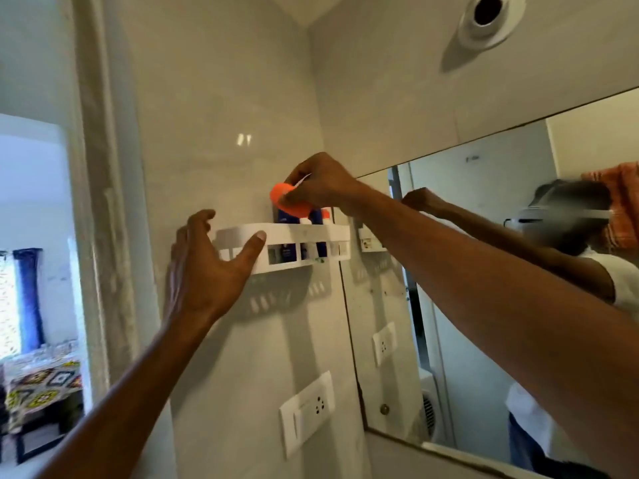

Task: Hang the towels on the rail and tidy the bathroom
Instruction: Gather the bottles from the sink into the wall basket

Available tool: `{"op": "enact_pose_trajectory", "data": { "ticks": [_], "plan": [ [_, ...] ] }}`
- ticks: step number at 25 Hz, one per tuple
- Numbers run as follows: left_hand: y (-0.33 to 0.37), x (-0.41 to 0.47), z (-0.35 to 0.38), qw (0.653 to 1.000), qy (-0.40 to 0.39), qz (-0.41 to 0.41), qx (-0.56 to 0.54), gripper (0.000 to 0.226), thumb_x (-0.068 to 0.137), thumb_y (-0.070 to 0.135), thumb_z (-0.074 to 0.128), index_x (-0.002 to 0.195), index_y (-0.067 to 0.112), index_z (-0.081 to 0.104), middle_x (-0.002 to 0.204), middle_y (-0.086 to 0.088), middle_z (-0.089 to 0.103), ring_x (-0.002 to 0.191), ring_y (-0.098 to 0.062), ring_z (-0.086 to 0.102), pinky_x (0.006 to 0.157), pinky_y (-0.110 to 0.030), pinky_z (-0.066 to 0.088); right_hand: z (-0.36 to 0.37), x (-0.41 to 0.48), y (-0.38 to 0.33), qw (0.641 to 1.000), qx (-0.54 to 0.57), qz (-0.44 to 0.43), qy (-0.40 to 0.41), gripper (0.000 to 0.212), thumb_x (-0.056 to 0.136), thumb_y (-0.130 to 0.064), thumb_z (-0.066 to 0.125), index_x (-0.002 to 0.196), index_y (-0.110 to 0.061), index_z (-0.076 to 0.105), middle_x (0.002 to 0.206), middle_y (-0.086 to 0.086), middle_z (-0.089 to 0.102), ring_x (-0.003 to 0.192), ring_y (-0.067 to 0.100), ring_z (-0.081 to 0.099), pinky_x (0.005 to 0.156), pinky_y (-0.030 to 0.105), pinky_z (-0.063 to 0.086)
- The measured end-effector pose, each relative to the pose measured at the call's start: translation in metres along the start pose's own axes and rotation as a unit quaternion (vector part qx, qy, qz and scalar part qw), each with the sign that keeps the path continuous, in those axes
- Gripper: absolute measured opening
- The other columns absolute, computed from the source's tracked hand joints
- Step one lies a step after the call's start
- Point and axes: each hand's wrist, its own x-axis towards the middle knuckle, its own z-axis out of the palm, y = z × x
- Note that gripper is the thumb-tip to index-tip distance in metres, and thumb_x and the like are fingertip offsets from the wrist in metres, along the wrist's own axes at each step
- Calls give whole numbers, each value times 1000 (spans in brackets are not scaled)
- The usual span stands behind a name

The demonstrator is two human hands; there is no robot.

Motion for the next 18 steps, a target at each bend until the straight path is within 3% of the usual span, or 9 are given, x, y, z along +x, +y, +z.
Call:
{"op": "enact_pose_trajectory", "data": {
  "ticks": [3, 6, 8, 10, 12, 15, 18],
  "plan": [
    [-16, -12, 21, 996, -17, -74, -40, 92, 67, 70, 65, 138, 17, 40, 132, -8, 53, 116, -29, 55, 95, -46, 50, 28, 23, -12, 988, -80, 54, -121, 21, 78, -24, 76, 89, -6, 71, 87, 8, 69, 71, 20, 65, 64, 27, 56],
    [-18, -14, 30, 995, 8, -81, -56, 93, 61, 75, 66, 132, 18, 46, 123, -4, 56, 108, -25, 56, 91, -41, 51, 46, 31, -19, 955, -177, 88, -221, 27, 92, -26, 58, 109, -7, 64, 104, 11, 67, 93, 28, 66, 88, 37, 54],
    [-18, -13, 30, 993, 11, -93, -70, 96, 57, 77, 66, 131, 18, 47, 122, -3, 57, 106, -24, 56, 90, -42, 51, 52, 29, -22, 923, -195, 111, -312, 36, 98, -26, 50, 126, -4, 59, 102, 10, 64, 88, 24, 63, 83, 34, 53],
    [-18, -13, 31, 993, 16, -93, -75, 96, 58, 73, 69, 133, 19, 46, 123, -2, 56, 106, -22, 56, 90, -41, 51, 52, 29, -23, 900, -169, 143, -376, 30, 100, -24, 49, 121, -6, 59, 99, 11, 64, 83, 22, 62, 75, 31, 53],
    [-18, -13, 32, 993, 18, -86, -77, 93, 60, 69, 71, 134, 19, 44, 122, -1, 56, 106, -21, 56, 88, -38, 51, 52, 30, -21, 895, -169, 159, -380, 26, 99, -23, 50, 116, -4, 58, 106, 13, 64, 89, 25, 63, 80, 33, 52],
    [-21, -11, 32, 994, 13, -82, -75, 93, 60, 70, 71, 134, 20, 44, 121, 2, 55, 107, -21, 56, 86, -38, 51, 55, 35, -21, 909, -185, 172, -332, 39, 98, -24, 54, 127, 3, 56, 121, 17, 64, 112, 31, 63, 99, 39, 50],
    [-23, -10, 32, 994, 16, -72, -78, 92, 59, 72, 70, 132, 21, 44, 116, 5, 53, 100, -15, 53, 80, -34, 48, 56, 40, -22, 922, -222, 155, -277, 39, 99, -21, 51, 130, 3, 53, 131, 17, 60, 121, 31, 59, 96, 37, 49]
  ]
}}
